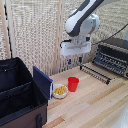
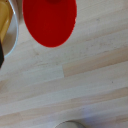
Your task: Kindly spot and seek the red cup placed ahead of you. Cautiously adjust your gripper towards the red cup, gripping it gently. Find the after-storage area of the caddy. Relocate the red cup in your grip over the rear portion and softly release it into the compartment.
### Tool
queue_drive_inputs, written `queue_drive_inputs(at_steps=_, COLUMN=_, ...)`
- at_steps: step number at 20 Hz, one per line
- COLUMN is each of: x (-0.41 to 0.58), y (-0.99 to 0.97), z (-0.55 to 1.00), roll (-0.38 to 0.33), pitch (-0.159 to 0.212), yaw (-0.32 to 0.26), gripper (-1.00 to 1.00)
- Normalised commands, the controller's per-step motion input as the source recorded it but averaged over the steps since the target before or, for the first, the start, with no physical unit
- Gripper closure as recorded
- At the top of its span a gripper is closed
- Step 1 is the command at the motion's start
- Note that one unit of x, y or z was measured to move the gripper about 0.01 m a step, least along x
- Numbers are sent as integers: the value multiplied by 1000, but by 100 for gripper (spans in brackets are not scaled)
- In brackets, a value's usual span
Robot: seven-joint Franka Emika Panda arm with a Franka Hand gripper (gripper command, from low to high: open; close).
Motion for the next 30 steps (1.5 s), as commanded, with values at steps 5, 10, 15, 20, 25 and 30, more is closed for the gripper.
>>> queue_drive_inputs(at_steps=5, x=-225, y=-270, z=-357, roll=0, pitch=2, yaw=28, gripper=-100)
queue_drive_inputs(at_steps=10, x=-272, y=-230, z=-346, roll=0, pitch=0, yaw=29, gripper=-100)
queue_drive_inputs(at_steps=15, x=-155, y=-11, z=-331, roll=-10, pitch=0, yaw=47, gripper=-100)
queue_drive_inputs(at_steps=20, x=-34, y=0, z=-359, roll=-39, pitch=-1, yaw=75, gripper=-100)
queue_drive_inputs(at_steps=25, x=18, y=-9, z=-401, roll=-52, pitch=-22, yaw=90, gripper=-100)
queue_drive_inputs(at_steps=30, x=53, y=-27, z=-117, roll=-4, pitch=-25, yaw=51, gripper=100)
